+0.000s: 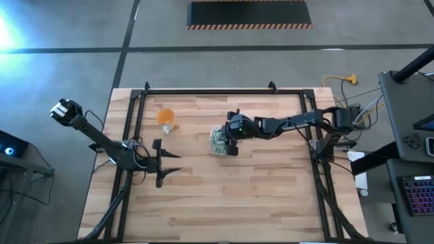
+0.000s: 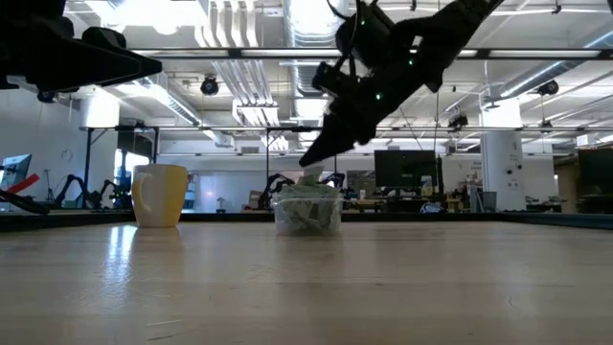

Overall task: Pick and place Stevia / Truvia into bins
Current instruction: Adjust the stevia packets in the bin

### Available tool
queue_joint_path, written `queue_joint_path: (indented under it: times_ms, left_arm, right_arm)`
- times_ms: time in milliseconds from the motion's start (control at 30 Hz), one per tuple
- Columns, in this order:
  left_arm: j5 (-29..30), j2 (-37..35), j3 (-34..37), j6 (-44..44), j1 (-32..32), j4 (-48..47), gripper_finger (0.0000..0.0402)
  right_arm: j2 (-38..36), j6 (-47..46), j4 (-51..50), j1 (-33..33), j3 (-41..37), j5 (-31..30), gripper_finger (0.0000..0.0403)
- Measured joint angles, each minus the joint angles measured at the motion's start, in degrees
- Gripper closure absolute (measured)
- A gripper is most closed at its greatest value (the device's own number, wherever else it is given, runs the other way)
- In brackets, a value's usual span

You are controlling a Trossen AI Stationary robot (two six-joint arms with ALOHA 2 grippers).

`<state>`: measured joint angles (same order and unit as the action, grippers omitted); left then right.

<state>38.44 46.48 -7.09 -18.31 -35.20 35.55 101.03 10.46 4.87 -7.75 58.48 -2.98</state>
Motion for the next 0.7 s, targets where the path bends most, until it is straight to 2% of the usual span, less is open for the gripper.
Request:
queue_joint_path:
  times_ms: [333,533,700]
  left_arm:
    - [0.0,0.0,0.0,0.0,0.0,0.0,0.0207]
    - [0.0,0.0,0.0,0.1,0.0,0.0,0.0207]
    - [0.0,0.0,0.4,0.1,0.0,-0.1,0.0207]
  right_arm:
    - [8.0,-0.7,0.1,-0.1,0.3,0.3,0.0297]
    - [10.4,-1.1,-2.6,-0.2,3.5,0.4,0.0305]
    - [10.4,-1.7,-7.5,-0.2,5.9,0.4,0.0296]
